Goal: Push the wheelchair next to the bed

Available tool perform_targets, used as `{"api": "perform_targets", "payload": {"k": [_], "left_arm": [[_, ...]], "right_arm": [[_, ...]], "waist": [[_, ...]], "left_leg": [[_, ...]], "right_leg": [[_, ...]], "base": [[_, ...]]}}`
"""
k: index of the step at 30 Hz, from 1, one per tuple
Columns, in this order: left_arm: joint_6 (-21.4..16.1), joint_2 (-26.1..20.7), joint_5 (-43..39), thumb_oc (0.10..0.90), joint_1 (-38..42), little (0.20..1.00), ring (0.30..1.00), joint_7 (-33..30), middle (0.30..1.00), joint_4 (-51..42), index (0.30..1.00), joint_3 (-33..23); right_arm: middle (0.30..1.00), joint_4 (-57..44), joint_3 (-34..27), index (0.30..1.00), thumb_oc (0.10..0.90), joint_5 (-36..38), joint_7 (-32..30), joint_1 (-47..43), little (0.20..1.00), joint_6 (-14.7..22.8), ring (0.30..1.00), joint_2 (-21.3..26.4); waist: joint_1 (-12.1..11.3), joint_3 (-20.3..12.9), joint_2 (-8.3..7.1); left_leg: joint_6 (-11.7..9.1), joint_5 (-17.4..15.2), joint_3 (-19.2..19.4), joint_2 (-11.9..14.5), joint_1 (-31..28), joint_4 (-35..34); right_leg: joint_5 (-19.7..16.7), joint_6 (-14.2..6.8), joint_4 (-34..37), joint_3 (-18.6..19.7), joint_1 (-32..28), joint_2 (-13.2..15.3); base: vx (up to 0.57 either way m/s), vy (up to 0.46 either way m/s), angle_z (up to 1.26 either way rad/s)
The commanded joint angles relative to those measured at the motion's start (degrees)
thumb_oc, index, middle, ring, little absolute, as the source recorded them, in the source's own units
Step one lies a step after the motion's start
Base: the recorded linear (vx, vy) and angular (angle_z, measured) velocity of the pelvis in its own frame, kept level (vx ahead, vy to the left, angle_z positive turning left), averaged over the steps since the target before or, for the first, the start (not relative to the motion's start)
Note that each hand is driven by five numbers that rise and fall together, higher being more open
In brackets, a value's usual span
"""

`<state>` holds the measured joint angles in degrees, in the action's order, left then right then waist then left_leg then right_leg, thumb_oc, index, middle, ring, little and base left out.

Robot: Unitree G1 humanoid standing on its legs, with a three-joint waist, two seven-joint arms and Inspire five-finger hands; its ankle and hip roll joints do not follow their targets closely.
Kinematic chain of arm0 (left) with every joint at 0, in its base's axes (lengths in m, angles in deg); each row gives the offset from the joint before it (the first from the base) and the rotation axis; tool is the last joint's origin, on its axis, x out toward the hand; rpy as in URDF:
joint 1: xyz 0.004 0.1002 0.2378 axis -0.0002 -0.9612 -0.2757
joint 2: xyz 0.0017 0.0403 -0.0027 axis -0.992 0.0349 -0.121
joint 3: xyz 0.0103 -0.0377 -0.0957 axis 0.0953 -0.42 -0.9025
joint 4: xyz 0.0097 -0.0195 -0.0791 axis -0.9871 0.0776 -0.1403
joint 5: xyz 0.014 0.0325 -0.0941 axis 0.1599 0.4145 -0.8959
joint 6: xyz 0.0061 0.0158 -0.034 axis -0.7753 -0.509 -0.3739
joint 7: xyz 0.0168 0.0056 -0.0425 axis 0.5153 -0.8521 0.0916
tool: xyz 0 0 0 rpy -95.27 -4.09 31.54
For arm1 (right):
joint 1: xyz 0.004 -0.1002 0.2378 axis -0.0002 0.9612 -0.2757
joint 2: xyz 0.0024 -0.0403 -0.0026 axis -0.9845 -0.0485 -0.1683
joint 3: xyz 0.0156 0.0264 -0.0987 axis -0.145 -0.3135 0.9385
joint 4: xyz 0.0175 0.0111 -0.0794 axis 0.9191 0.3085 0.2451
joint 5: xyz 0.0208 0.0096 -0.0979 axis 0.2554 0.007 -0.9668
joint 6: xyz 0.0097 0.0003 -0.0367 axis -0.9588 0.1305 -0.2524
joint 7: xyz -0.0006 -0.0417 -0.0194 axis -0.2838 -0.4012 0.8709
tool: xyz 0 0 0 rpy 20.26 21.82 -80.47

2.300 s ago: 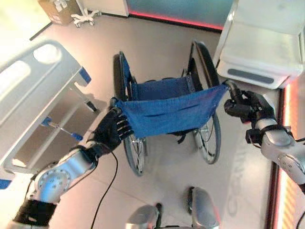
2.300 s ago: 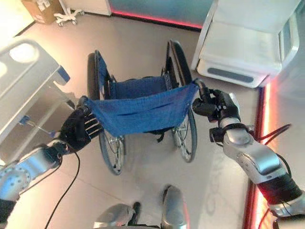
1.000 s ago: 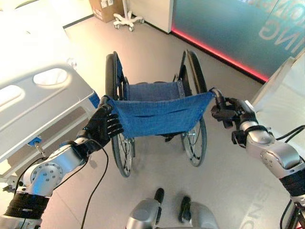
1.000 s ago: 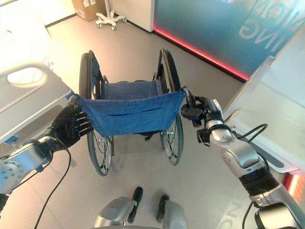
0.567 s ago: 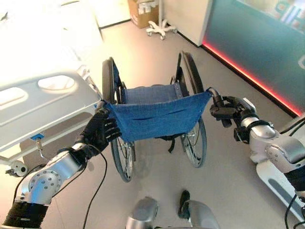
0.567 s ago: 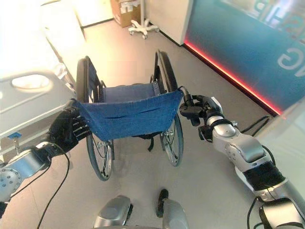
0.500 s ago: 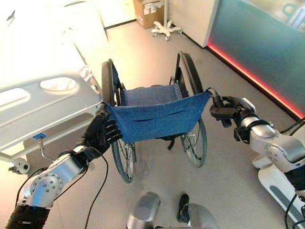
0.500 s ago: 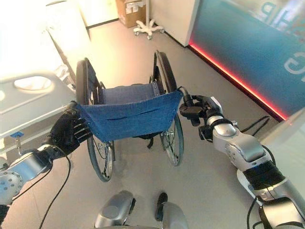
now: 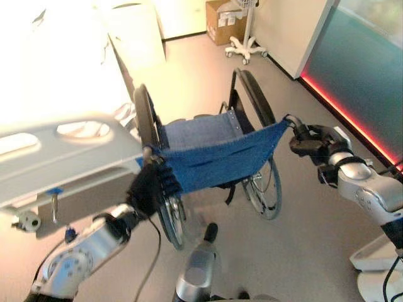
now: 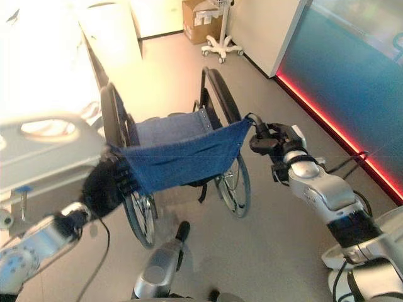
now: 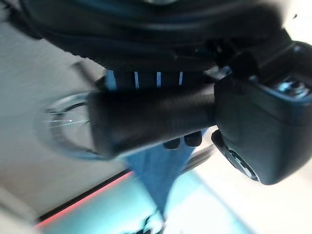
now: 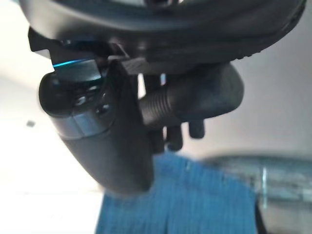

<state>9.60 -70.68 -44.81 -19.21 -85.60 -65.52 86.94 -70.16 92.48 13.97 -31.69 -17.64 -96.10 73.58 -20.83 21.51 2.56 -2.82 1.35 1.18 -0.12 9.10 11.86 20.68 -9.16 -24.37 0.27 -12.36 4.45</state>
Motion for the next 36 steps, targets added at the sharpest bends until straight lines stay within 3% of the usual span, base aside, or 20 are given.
{"api": "perform_targets", "payload": {"k": [1, 3, 4, 6, 8, 9, 11, 12, 14, 17, 18, 21, 22, 24, 25, 27, 29, 31, 36], "left_arm": [[-9.2, -1.9, 3.4, 0.4, 18.9, 0.3, 0.3, -2.1, 0.3, 13.2, 0.3, -10.1], [-9.0, -3.0, 2.6, 0.4, 20.0, 0.3, 0.3, -2.0, 0.3, 13.8, 0.3, -9.8], [-9.2, -3.7, 1.8, 0.4, 20.8, 0.3, 0.3, -2.5, 0.3, 14.3, 0.3, -9.2], [-8.8, -4.5, 1.3, 0.4, 22.8, 0.3, 0.3, -1.6, 0.3, 16.0, 0.3, -8.0], [-8.7, -5.3, 1.1, 0.4, 24.0, 0.3, 0.3, 0.1, 0.3, 16.3, 0.3, -6.9], [-9.0, -5.3, 1.2, 0.4, 24.3, 0.3, 0.3, 0.8, 0.3, 16.7, 0.3, -6.6], [-9.2, -5.3, 1.3, 0.4, 24.5, 0.3, 0.3, 0.9, 0.3, 16.9, 0.3, -6.5], [-9.5, -4.8, 1.6, 0.4, 24.8, 0.3, 0.3, 0.7, 0.3, 16.9, 0.3, -5.9], [-9.9, -4.4, 2.2, 0.4, 24.2, 0.3, 0.3, 0.0, 0.3, 16.1, 0.3, -5.6], [-11.2, -3.1, 3.9, 0.4, 22.0, 0.3, 0.3, -0.7, 0.3, 14.5, 0.3, -6.0], [-11.8, -2.1, 5.0, 0.4, 21.2, 0.3, 0.3, -0.3, 0.3, 14.1, 0.3, -6.4], [-12.7, -0.6, 4.9, 0.4, 20.6, 0.3, 0.3, 0.2, 0.3, 13.7, 0.3, -6.5], [-13.0, -0.2, 4.2, 0.4, 20.6, 0.3, 0.3, -0.2, 0.3, 13.6, 0.3, -6.6], [-11.8, 0.1, 3.3, 0.4, 20.3, 0.3, 0.3, -1.5, 0.3, 12.5, 0.3, -7.5], [-11.3, 0.1, 2.6, 0.4, 20.3, 0.3, 0.3, -2.4, 0.3, 11.8, 0.3, -7.5], [-11.2, 0.0, 2.2, 0.4, 20.7, 0.3, 0.3, -3.0, 0.3, 11.3, 0.3, -7.0], [-13.0, 0.8, 2.7, 0.4, 19.3, 0.3, 0.3, -1.8, 0.3, 11.9, 0.3, -7.2], [-13.0, 0.8, 2.4, 0.4, 19.3, 0.3, 0.3, -1.8, 0.3, 12.0, 0.3, -7.5], [-12.3, 1.1, 2.5, 0.4, 22.8, 0.3, 0.3, -2.1, 0.3, 14.0, 0.3, -5.6]], "right_arm": [[0.3, -10.5, 3.6, 0.3, 0.4, 6.6, 3.1, -2.0, 0.3, 10.5, 0.3, -13.3], [0.3, -10.8, 4.4, 0.3, 0.4, 7.5, 2.1, -3.0, 0.3, 10.4, 0.3, -13.6], [0.3, -10.8, 5.0, 0.3, 0.4, 7.2, 1.8, -3.5, 0.3, 10.4, 0.3, -14.2], [0.3, -10.8, 5.5, 0.3, 0.4, 5.9, 1.5, -4.0, 0.3, 10.2, 0.3, -15.2], [0.3, -12.0, 4.2, 0.3, 0.4, 4.8, 1.2, -3.2, 0.3, 10.6, 0.3, -14.6], [0.3, -12.3, 3.4, 0.3, 0.4, 4.9, 1.4, -3.0, 0.3, 11.2, 0.3, -14.1], [0.3, -12.3, 3.2, 0.3, 0.4, 5.1, 1.4, -3.1, 0.3, 11.3, 0.3, -13.9], [0.3, -12.9, 2.9, 0.3, 0.4, 6.0, 1.0, -3.9, 0.3, 11.1, 0.3, -13.4], [0.3, -14.4, 2.7, 0.3, 0.4, 7.1, 0.3, -4.3, 0.3, 10.1, 0.3, -12.9], [0.3, -17.5, 1.4, 0.3, 0.4, 9.2, -0.3, -4.4, 0.3, 8.1, 0.3, -12.1], [0.3, -18.3, 1.0, 0.3, 0.4, 9.8, -0.5, -4.2, 0.3, 8.2, 0.3, -12.2], [0.3, -18.1, -0.2, 0.3, 0.4, 9.8, 0.9, -3.3, 0.3, 7.2, 0.3, -11.8], [0.3, -18.2, -0.4, 0.3, 0.4, 9.9, 1.2, -2.9, 0.3, 6.4, 0.3, -11.3], [0.3, -18.4, -0.8, 0.3, 0.4, 9.5, 2.8, -1.9, 0.3, 5.8, 0.3, -9.3], [0.3, -18.6, -1.6, 0.3, 0.4, 9.6, 3.4, -1.2, 0.3, 6.0, 0.3, -8.1], [0.3, -19.6, -2.4, 0.3, 0.4, 9.9, 2.9, 0.0, 0.3, 6.5, 0.3, -7.1], [0.3, -20.5, -4.2, 0.3, 0.4, 9.5, 3.0, 1.3, 0.3, 6.7, 0.3, -6.9], [0.3, -20.5, -4.3, 0.3, 0.4, 9.5, 3.2, 0.9, 0.3, 6.6, 0.3, -6.8], [0.3, -21.2, -4.3, 0.3, 0.4, 11.5, 0.4, 0.6, 0.3, 6.2, 0.3, -5.9]], "waist": [[4.2, -8.9, -6.17], [4.5, -9.7, -5.38], [5.1, -9.6, -4.83], [6.5, -9.3, -3.94], [8.0, -7.9, -3.42], [9.0, -6.9, -3.63], [9.6, -6.4, -3.73], [11.4, -5.5, -4.5], [12.4, -4.9, -4.87], [13.4, -4.6, -5.18], [13.9, -5.1, -5.62], [15.5, -7.0, -5.48], [16.1, -7.8, -5.16], [16.9, -8.4, -5.38], [16.9, -8.1, -5.84], [17.0, -7.4, -5.91], [17.3, -6.5, -5.32], [17.5, -6.4, -5.32], [20.1, -7.3, -4.45]], "left_leg": [[6.0, 4.4, -0.2, -6.9, 2.3, -3.6], [6.6, 3.5, -0.7, -6.8, 1.1, -3.5], [6.8, 2.7, -0.9, -6.8, 0.4, -3.1], [7.2, 2.1, -1.3, -7.2, -0.6, -2.6], [6.6, 0.6, -4.1, -7.8, -2.5, -1.4], [6.4, -1.2, -5.7, -8.2, -4.2, -0.4], [6.4, -2.4, -6.2, -8.4, -5.2, 0.2], [6.2, -6.4, -7.2, -8.8, -8.3, 1.6], [6.1, -9.8, -7.8, -8.6, -10.5, 3.2], [5.8, -13.9, -8.7, -6.9, -14.1, 4.5], [5.7, -14.3, -8.4, -6.2, -14.6, 5.8], [4.0, -11.6, -8.5, -4.3, -16.1, 9.3], [2.7, -8.3, -8.4, -3.3, -16.7, 11.5], [-0.2, 0.7, -5.6, -2.5, -12.7, 25.0], [-0.6, 1.9, -3.9, -2.2, -8.6, 28.3], [0.0, 0.8, -1.8, -0.8, -5.1, 26.2], [0.5, 0.6, -1.2, -0.4, -5.3, 20.4], [0.6, 0.3, -1.1, -0.5, -5.5, 19.7], [0.2, -2.0, 1.9, 1.6, -11.4, 6.7]], "right_leg": [[-25.5, -2.6, -15.1, -8.4, 0.4, -6.4], [-28.5, -2.5, -18.3, -7.7, 3.5, -6.1], [-26.7, -1.2, -18.3, -7.9, 5.7, -5.2], [-22.5, 0.8, -13.2, -8.5, 9.4, -3.9], [-19.2, 2.7, -0.8, -9.3, 13.5, -2.7], [-20.1, 2.9, 5.6, -10.1, 14.9, -1.0], [-21.2, 2.7, 8.3, -10.3, 15.5, -0.3], [-25.8, 1.2, 16.6, -8.6, 19.2, 1.9], [-29.8, -0.2, 23.0, -8.0, 20.9, 4.0], [-32.2, -1.2, 24.2, -6.8, 23.7, 5.7], [-31.0, -1.3, 24.4, -6.6, 22.4, 5.1], [-29.2, -0.3, 21.3, -6.2, 22.1, 2.7], [-28.6, 0.6, 20.1, -6.8, 21.7, 1.8], [-27.0, 3.5, 19.3, -7.9, 18.4, 0.5], [-26.5, 4.5, 19.5, -8.8, 16.3, 0.3], [-25.4, 5.2, 19.7, -9.5, 14.0, -0.3], [-24.1, 5.2, 19.1, -8.2, 12.6, -1.1], [-23.7, 5.4, 18.9, -8.0, 12.2, -1.1], [-23.4, 4.7, 19.4, -8.9, 13.0, -0.7]], "base": [[0.58, 0.129, 0.18], [0.42, 0.095, 0.34], [0.36, 0.073, 0.34], [0.38, 0.028, 0.15], [0.37, -0.131, 0.01], [0.3, -0.182, 0.17], [0.28, -0.173, 0.51], [0.42, -0.252, 0.91], [0.55, -0.297, 1.31], [0.51, -0.258, 0.23], [0.53, -0.271, -0.03], [0.36, -0.151, 0.03], [0.33, -0.135, 0.36], [0.3, -0.212, 0.55], [0.22, -0.217, 0.42], [0.18, -0.095, 0.39], [0.17, 0.046, 0.36], [0.06, 0.068, 0.14], [0.01, 0.13, -0.02]]}}
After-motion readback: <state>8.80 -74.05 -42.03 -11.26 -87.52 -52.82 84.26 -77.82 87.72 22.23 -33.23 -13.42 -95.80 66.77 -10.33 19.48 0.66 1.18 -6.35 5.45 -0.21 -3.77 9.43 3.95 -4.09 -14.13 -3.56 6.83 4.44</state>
